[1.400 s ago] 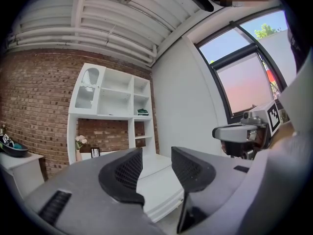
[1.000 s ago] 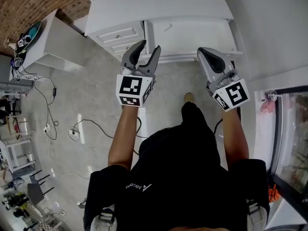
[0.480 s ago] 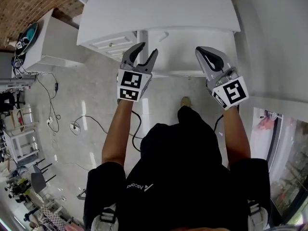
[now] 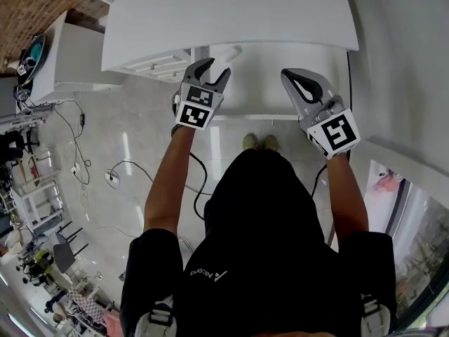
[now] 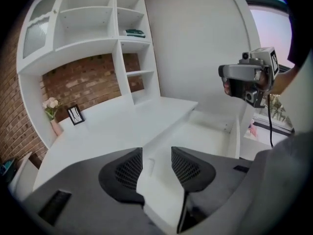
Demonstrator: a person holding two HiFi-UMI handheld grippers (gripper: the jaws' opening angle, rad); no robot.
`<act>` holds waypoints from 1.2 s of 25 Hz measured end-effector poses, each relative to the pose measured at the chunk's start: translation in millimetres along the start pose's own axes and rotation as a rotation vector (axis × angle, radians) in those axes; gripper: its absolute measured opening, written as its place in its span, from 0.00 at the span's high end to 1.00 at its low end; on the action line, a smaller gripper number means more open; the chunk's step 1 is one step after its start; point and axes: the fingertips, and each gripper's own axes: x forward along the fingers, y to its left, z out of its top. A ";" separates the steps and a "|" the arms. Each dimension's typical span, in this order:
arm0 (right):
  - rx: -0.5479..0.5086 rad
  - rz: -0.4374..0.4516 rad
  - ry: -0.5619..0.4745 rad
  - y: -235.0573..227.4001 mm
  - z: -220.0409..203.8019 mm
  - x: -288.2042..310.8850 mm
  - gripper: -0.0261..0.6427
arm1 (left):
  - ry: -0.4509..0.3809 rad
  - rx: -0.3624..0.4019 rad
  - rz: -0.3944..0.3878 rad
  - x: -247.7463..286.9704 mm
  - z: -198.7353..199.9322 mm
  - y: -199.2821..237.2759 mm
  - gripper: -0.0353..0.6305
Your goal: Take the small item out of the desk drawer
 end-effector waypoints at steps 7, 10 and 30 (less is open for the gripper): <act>0.022 -0.009 0.080 -18.1 -25.8 23.8 0.96 | 0.156 0.032 -0.062 73.8 -37.1 10.5 0.68; 0.032 -0.012 0.088 -28.9 -36.8 32.6 0.96 | 0.213 0.039 -0.068 105.2 -52.5 18.6 0.68; 0.113 -0.035 0.133 -57.2 -83.4 45.2 0.96 | 0.420 0.244 -0.040 203.2 -115.3 37.2 0.68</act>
